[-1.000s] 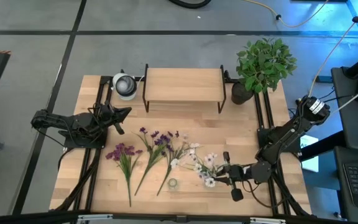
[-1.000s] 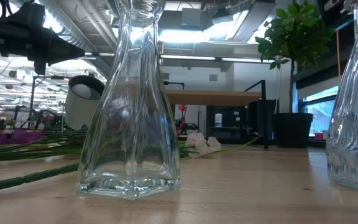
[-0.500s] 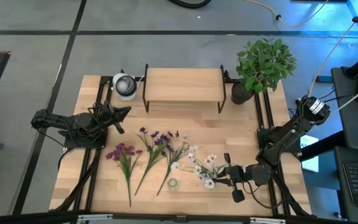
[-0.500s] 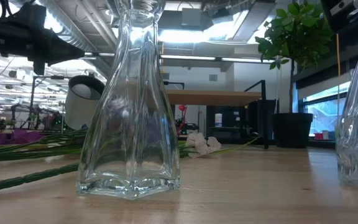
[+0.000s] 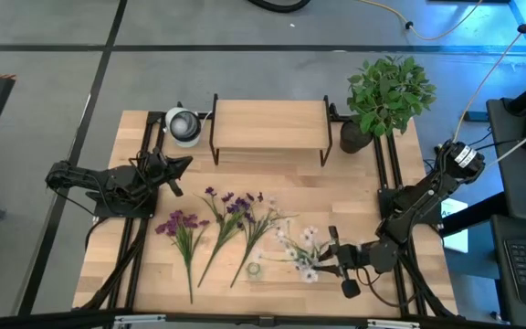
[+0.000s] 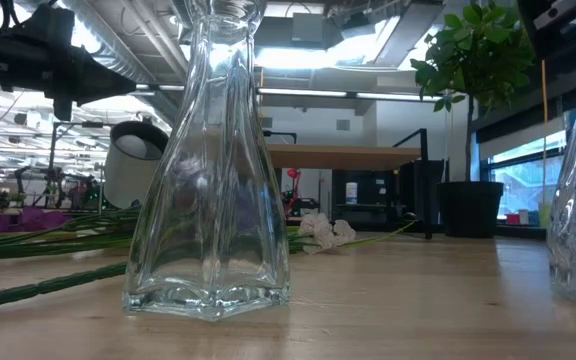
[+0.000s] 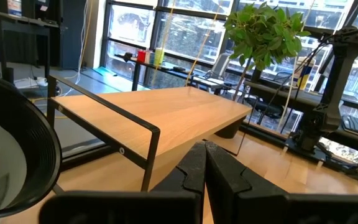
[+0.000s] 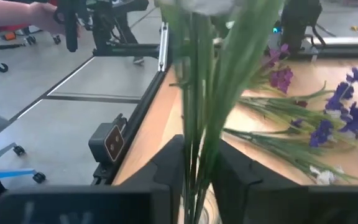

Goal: Pick and place flowers into a vace then onto a shelf
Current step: Put the right white flowers into the right transparent vase

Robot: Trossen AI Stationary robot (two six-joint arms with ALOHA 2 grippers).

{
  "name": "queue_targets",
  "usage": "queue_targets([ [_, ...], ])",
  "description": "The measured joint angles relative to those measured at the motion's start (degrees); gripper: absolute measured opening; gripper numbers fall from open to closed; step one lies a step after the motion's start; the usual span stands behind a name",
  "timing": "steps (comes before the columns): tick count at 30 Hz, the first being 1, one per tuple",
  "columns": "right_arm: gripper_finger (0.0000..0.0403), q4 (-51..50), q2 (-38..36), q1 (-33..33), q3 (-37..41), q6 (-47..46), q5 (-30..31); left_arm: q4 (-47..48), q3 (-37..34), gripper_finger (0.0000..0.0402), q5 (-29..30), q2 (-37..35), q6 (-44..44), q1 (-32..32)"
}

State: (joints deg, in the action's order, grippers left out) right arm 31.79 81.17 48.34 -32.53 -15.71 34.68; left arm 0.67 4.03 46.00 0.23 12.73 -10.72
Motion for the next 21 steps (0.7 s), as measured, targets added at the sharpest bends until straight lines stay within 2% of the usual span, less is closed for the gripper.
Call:
queue_targets([
  [6, 0.0114, -1.2, -1.2, 0.1, 0.0, -2.0, 0.0, 0.0, 0.0, 0.0004, 0.0, 0.0, 0.0, 0.0],
  [11, 0.0117, -4.5, -4.9, 1.0, 0.0, -2.3, 0.0, 0.0, 0.0, 0.0004, 0.0, 0.0, 0.0, 0.0],
  [18, 0.0117, -11.8, -9.4, 2.4, 0.0, -8.0, 0.0, 0.0, 0.0, 0.0004, 0.0, 0.0, 0.0, 0.0],
  [21, 0.0117, -12.9, -10.0, 2.4, 0.0, -10.0, -2.2, 0.0, 0.0, 0.0004, 0.0, 0.0, 0.0, 0.0],
])
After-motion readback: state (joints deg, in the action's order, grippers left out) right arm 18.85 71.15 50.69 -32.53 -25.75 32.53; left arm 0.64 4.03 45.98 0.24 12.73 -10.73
